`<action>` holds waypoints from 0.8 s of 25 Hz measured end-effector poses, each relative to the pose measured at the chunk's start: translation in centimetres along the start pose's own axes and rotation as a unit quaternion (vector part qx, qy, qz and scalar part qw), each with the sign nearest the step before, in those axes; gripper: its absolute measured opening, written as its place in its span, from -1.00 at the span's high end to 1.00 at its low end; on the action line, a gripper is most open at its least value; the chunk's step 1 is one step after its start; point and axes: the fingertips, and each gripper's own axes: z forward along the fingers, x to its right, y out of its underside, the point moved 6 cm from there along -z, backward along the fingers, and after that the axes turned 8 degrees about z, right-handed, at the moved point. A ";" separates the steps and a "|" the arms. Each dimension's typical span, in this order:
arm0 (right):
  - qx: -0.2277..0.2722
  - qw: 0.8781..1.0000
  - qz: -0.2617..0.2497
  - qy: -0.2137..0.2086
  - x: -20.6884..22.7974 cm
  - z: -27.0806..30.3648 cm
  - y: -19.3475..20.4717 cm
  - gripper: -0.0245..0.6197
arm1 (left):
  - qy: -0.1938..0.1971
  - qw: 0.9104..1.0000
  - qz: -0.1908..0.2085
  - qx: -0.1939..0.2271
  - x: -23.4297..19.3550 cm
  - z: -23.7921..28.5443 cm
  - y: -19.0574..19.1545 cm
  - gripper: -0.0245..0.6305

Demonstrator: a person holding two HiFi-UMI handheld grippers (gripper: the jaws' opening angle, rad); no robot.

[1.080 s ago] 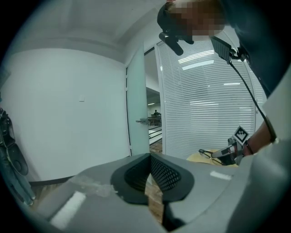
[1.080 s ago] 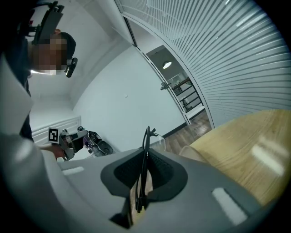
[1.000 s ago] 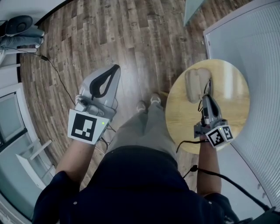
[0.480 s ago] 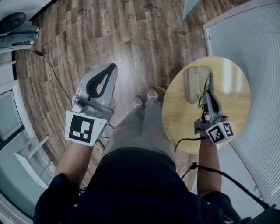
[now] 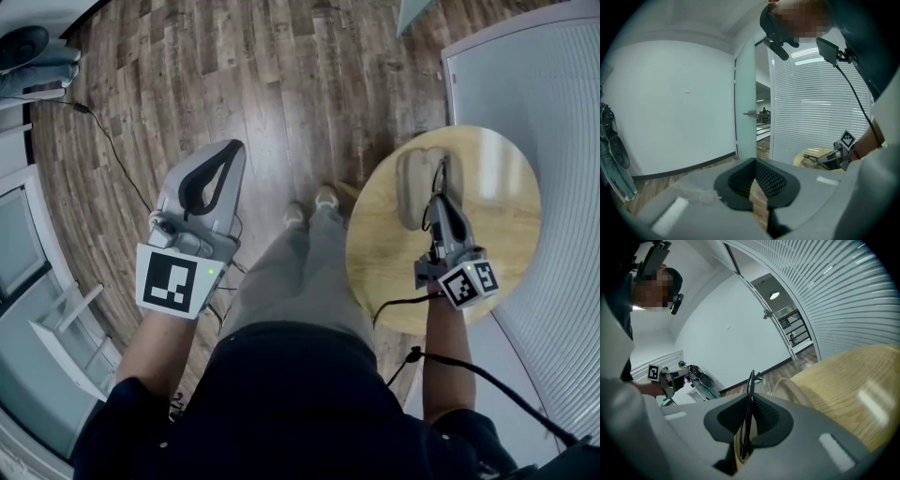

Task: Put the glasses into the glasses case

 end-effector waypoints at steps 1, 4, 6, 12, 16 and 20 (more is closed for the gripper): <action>-0.004 1.000 -0.001 0.000 0.1 0.1 0.2 0.82 | 0.000 1.000 -0.001 -0.002 0.0 0.1 0.1 0.91; -0.016 1.000 -0.002 0.001 0.5 0.5 0.7 0.82 | -0.001 1.000 -0.004 -0.004 -0.1 0.5 0.5 0.91; -0.024 1.000 -0.002 0.004 0.7 0.7 1.0 0.82 | -0.002 1.000 -0.007 -0.006 -0.1 0.6 0.7 0.91; -0.045 0.999 -0.002 0.006 1.0 1.5 1.7 0.82 | -0.003 1.000 -0.013 -0.016 -0.4 0.9 1.6 0.91; -0.062 0.998 -0.002 0.012 1.0 2.1 2.3 0.82 | -0.001 1.000 -0.019 -0.021 -0.4 1.1 2.3 0.91; -0.080 0.997 -0.008 0.015 0.9 2.6 2.7 0.82 | 0.000 0.999 -0.024 -0.025 -0.4 1.1 2.8 0.91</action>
